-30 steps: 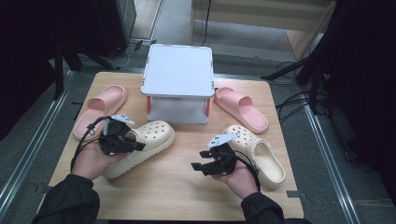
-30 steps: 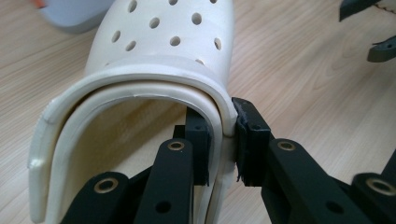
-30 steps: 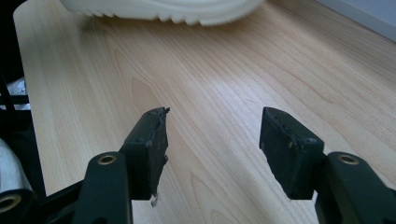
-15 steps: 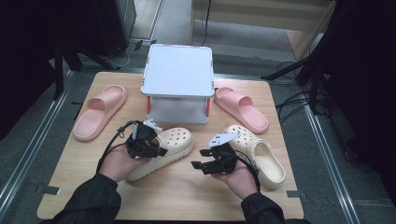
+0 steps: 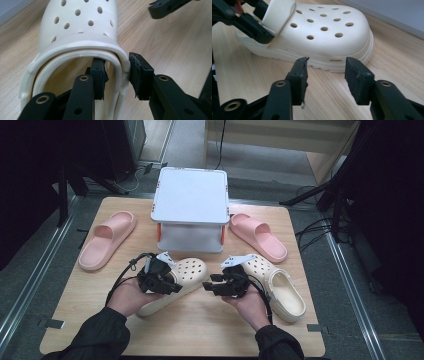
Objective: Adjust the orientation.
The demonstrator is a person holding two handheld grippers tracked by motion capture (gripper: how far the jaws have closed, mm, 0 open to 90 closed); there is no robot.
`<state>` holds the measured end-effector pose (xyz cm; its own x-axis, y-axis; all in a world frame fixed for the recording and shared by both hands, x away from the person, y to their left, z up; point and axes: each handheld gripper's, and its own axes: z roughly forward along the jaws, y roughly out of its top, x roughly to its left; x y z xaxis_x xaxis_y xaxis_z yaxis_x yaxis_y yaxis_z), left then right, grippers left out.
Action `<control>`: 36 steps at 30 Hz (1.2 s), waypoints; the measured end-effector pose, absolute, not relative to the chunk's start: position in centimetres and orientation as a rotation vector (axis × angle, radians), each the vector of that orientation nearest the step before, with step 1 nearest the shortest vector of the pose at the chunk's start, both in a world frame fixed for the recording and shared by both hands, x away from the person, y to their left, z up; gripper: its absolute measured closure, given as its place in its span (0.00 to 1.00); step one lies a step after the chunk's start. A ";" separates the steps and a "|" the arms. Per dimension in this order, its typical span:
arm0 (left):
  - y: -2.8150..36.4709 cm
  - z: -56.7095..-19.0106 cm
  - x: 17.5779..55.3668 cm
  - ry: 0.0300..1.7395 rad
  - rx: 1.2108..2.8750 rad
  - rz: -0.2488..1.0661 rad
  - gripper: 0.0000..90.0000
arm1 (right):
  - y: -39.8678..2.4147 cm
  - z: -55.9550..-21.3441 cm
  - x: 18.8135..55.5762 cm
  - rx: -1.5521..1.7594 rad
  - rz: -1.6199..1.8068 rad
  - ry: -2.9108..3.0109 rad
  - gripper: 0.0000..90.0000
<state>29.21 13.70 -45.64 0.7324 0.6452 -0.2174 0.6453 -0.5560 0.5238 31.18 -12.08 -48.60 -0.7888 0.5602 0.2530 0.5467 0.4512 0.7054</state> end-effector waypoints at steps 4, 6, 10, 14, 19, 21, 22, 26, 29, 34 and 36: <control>14.7 -44.8 29.0 0.963 2.335 -0.010 0.69 | -11.2 -48.8 31.3 0.963 1.243 2.678 0.69; 15.2 -44.3 28.9 0.956 2.324 -0.006 0.67 | -10.7 -48.9 31.2 0.966 1.231 2.693 0.73; 16.6 -43.7 28.7 0.956 2.300 -0.010 0.72 | -10.1 -49.0 31.3 0.969 1.225 2.713 0.81; 18.3 -43.8 28.7 0.976 2.304 0.008 0.82 | -9.7 -49.1 31.1 0.986 1.235 2.730 0.91; 20.5 -44.3 29.4 1.029 2.283 0.031 0.95 | -9.5 -49.1 30.4 0.944 1.224 2.682 0.98; 20.9 -44.4 29.5 1.048 2.281 0.037 0.97 | -9.3 -49.1 30.3 0.947 1.227 2.680 1.00; 21.6 -44.9 29.8 1.072 2.279 0.057 0.97 | -9.2 -49.1 30.3 0.941 1.225 2.679 1.00; 22.6 -46.0 30.2 1.077 2.277 0.108 0.97 | -8.7 -49.6 30.2 0.963 1.225 2.704 1.00; 23.0 -46.5 30.5 1.101 2.274 0.116 0.97 | -8.3 -49.9 30.1 0.965 1.229 2.719 1.00; 23.2 -48.3 30.9 1.151 2.271 0.054 0.97 | -7.4 -50.2 30.0 0.914 1.192 2.727 1.00; 23.0 -48.5 30.8 1.142 2.289 0.064 0.98 | -7.3 -50.3 30.1 0.896 1.176 2.721 1.00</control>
